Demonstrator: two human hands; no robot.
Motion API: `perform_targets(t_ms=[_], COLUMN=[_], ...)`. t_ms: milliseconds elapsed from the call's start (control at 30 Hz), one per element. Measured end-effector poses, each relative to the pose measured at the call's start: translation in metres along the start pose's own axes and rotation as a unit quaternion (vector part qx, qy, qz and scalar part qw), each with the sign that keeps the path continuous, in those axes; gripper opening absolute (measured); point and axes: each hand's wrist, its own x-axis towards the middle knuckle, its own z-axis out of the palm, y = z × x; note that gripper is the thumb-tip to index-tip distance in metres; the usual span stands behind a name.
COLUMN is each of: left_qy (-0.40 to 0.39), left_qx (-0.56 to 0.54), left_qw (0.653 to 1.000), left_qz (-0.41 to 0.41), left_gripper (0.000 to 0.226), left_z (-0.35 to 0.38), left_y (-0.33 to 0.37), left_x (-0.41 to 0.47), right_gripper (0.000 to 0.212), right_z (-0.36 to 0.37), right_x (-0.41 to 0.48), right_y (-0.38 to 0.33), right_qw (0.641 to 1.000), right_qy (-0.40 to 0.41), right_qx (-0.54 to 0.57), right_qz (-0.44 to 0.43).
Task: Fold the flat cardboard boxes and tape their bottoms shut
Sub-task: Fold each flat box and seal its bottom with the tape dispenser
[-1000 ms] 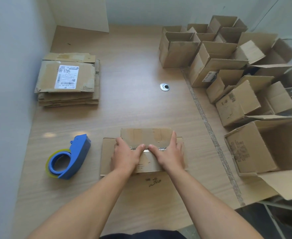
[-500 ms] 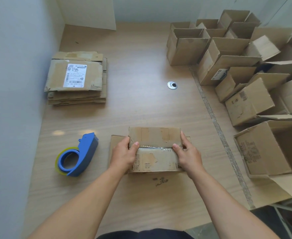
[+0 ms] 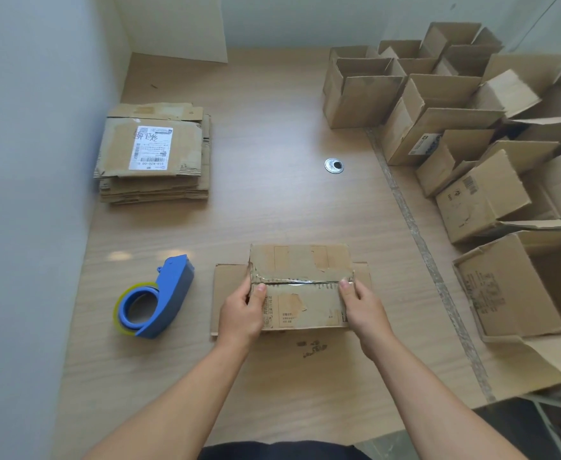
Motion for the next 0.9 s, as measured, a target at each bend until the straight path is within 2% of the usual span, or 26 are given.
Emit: perform_targets(t_ms=[167,267,333,433,500,567,667,733,800,900], left_qy=[0.069,0.089,0.062,-0.030,-0.047,-0.013,0.054,0.069,0.064,0.020], left_qx=[0.140,0.172,0.173,0.169,0.174,0.174,0.175,0.162,0.148,0.122], left_qw=[0.986,0.976,0.978,0.983,0.982,0.981,0.980,0.981,0.984,0.991], left_qz=[0.065,0.096,0.098,0.067,0.062,0.081,0.085,0.079,0.070,0.047], left_gripper=[0.034,0.034,0.036,0.053,0.058,0.055,0.048,0.047,0.048,0.054], left_z=[0.007,0.007,0.004,-0.002,-0.004,-0.003,0.001,0.003,0.002,-0.004], left_y=[0.010,0.008,0.007,0.007,0.006,0.005,0.008,0.011,0.012,0.011], left_x=[-0.004,-0.004,-0.002,-0.004,-0.003,-0.002,-0.005,-0.007,-0.009,-0.006], right_gripper=[0.031,0.033,0.037,0.051,0.051,0.044,0.036,0.036,0.039,0.042], right_z=[0.009,0.007,0.001,-0.007,-0.005,0.002,0.011,0.011,0.007,-0.004], right_x=[0.001,0.000,0.000,0.002,0.007,0.011,0.010,0.006,0.004,0.001], right_y=[0.001,-0.004,-0.007,-0.014,-0.016,-0.015,-0.011,-0.013,-0.015,-0.011], right_qw=[0.994,0.991,0.992,0.996,0.997,0.997,0.987,0.982,0.987,0.998], right_qy=[0.076,0.077,0.056,0.010,-0.003,0.014,0.080,0.098,0.090,0.027], right_qx=[-0.073,-0.106,-0.109,-0.085,-0.072,-0.071,-0.133,-0.152,-0.130,-0.010], right_qz=[-0.003,-0.026,-0.024,0.000,-0.012,-0.028,-0.042,-0.045,-0.024,0.053])
